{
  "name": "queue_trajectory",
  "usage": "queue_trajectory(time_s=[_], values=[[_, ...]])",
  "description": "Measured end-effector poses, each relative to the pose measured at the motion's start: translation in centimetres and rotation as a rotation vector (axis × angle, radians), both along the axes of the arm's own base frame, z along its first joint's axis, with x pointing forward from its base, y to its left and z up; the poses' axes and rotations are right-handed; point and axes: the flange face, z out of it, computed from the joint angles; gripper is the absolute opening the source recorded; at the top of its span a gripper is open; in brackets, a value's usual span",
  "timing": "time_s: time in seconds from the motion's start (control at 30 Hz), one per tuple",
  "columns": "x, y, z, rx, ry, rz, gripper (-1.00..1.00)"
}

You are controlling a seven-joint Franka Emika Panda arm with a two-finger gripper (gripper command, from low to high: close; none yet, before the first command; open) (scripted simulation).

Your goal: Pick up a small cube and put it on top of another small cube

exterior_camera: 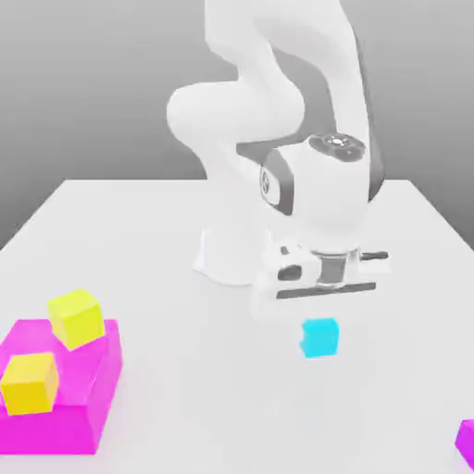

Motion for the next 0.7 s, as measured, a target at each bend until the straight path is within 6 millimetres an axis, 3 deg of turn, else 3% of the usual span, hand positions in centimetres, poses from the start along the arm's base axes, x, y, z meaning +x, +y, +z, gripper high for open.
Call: queue_trajectory(time_s=[0.2,0.3,0.37,0.5,0.53,0.57,0.6,0.7], values=[[5.4,-4.8,3.2,0.001,0.002,0.040,-1.00],[7.3,-8.9,4.9,0.003,0.002,0.027,-1.00],[8.1,-14.4,6.2,0.004,0.002,-0.036,-1.00],[8.2,-28.9,8.8,0.007,0.000,-0.196,-1.00],[8.4,-32.2,8.6,0.007,-0.001,-0.213,-1.00],[8.9,-33.8,7.5,0.005,-0.001,-0.204,-1.00],[9.2,-34.5,6.7,0.004,-0.001,-0.198,1.00],[9.2,-34.5,6.7,0.004,-0.001,-0.198,1.00]])
